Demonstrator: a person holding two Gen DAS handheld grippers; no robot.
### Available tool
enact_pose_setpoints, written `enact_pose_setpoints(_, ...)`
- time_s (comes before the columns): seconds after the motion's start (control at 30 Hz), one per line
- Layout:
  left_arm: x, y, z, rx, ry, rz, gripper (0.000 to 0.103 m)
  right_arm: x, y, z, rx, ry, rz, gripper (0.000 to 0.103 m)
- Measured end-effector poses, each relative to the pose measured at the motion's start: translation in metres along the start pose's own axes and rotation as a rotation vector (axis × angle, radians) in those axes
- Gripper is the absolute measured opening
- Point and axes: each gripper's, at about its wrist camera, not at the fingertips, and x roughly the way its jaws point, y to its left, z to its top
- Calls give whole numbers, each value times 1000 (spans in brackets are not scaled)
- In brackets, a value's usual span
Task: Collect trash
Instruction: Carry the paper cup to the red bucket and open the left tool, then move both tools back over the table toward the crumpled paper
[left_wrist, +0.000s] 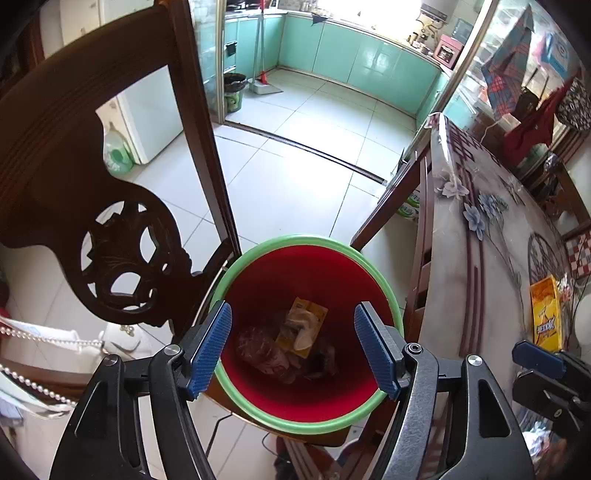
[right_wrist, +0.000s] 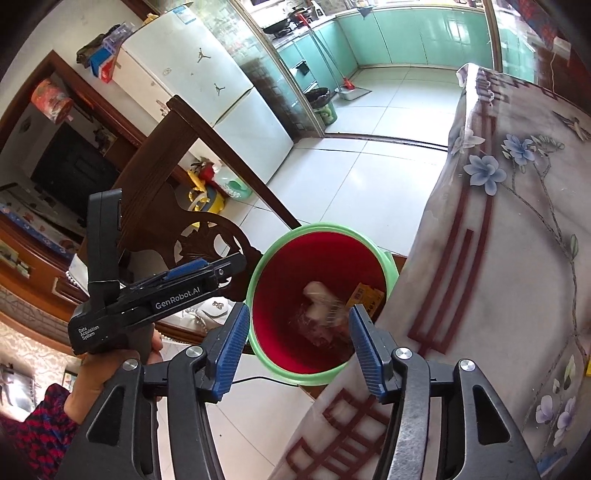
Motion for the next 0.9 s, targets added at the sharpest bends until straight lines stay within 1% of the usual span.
enact_pose_setpoints(0.17,-12,-21,-8,51,-19,-46,70,-42,-15,-15,13,-82,-43,55)
enact_pose_setpoints(0.27,-16,-47,-17,120,-15,-69,71,-74,-31,-30,29,-134,-92,55)
enact_pose_setpoints(0.4,-27,-91,-35,231,-11,-163,71,-119,-58,-60,33,-172,-203,55)
enact_pose_setpoints(0.5,-37,-128,-53,314,9,-240,73,-153,-84,-89,77,-181,-287,57)
enact_pose_setpoints(0.6,-44,-159,-74,393,17,-265,74,-186,-112,-122,144,-185,-367,58)
enact_pose_setpoints(0.7,-49,-182,-94,437,35,-283,74,-214,-136,-157,206,-171,-450,59)
enact_pose_setpoints(0.8,-52,-204,-112,450,75,-319,74,-234,-156,-188,257,-170,-487,59)
enact_pose_setpoints(0.9,-56,-227,-129,479,96,-331,74,-245,-176,-214,303,-155,-483,59)
